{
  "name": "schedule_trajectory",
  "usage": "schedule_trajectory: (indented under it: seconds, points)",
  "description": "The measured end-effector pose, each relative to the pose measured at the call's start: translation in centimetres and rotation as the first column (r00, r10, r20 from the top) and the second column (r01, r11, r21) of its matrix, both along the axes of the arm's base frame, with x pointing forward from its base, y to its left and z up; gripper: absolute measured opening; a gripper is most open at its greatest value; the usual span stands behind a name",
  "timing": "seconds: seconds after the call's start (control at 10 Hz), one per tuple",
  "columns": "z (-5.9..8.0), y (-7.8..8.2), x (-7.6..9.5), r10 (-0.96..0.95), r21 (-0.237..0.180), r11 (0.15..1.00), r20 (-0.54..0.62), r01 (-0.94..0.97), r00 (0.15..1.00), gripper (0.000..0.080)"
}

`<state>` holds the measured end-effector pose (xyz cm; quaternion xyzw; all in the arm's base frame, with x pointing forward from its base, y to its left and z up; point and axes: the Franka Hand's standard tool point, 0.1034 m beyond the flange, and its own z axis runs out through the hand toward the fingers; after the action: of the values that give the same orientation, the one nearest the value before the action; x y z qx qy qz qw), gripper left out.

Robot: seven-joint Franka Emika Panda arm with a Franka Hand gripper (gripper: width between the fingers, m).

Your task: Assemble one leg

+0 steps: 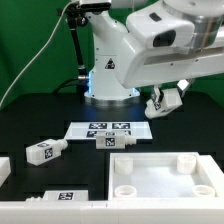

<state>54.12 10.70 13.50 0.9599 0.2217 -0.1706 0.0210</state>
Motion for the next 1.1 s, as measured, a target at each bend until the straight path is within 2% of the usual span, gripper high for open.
schedule_trajectory:
  seconds: [0.4, 0.5, 0.7, 0.8, 1.1]
  points:
    - [0.0, -0.6, 0.8, 0.002, 0.082, 0.996, 0.264, -0.024, 0.964, 0.0282]
    - [0.4, -0.6, 2.1, 0.009, 0.125, 0.991, 0.288, -0.046, 0.958, 0.0282]
    - [0.9, 0.1, 5.8, 0.007, 0.186, 0.978, 0.425, -0.095, 0.905, 0.0282]
    - [1.2, 0.3, 6.9, 0.005, 0.189, 0.975, 0.499, -0.114, 0.866, 0.0282]
    - [0.7, -1.6, 7.2, 0.004, 0.172, 0.973, 0.647, -0.152, 0.763, 0.0282]
